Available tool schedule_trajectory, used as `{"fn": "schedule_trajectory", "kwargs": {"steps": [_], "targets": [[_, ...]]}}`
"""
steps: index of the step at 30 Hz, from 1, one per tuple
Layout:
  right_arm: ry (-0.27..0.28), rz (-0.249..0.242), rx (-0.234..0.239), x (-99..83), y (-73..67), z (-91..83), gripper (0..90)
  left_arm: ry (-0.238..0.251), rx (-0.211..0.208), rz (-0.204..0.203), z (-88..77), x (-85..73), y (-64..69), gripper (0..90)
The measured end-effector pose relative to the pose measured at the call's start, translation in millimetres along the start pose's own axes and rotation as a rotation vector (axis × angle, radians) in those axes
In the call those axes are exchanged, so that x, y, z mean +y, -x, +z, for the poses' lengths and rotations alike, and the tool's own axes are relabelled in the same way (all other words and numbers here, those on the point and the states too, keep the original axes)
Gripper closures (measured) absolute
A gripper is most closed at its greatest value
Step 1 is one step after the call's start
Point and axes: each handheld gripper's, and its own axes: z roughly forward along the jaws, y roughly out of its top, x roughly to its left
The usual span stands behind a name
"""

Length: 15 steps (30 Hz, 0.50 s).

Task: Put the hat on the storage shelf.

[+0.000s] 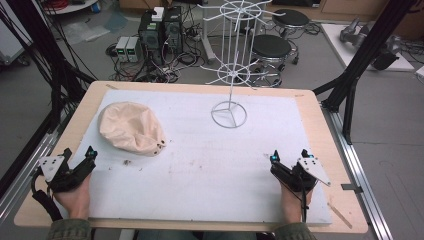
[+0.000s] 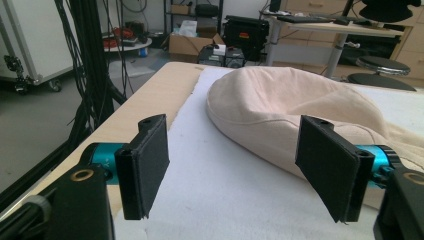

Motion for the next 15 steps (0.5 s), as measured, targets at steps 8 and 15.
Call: {"fn": "schedule_trajectory", "kwargs": {"steps": [8,15], "targets": [[0.001,0.003,0.0,-0.3,0.9,-1.6,6.1,-0.002,0.001,-0.005,1.3,0.2,0.3,29.0],[0.014,0.015,-0.015,0.4,2.3,-3.4,6.1,0.004,0.002,-0.008,1.0,0.5,0.1,29.0]]}}
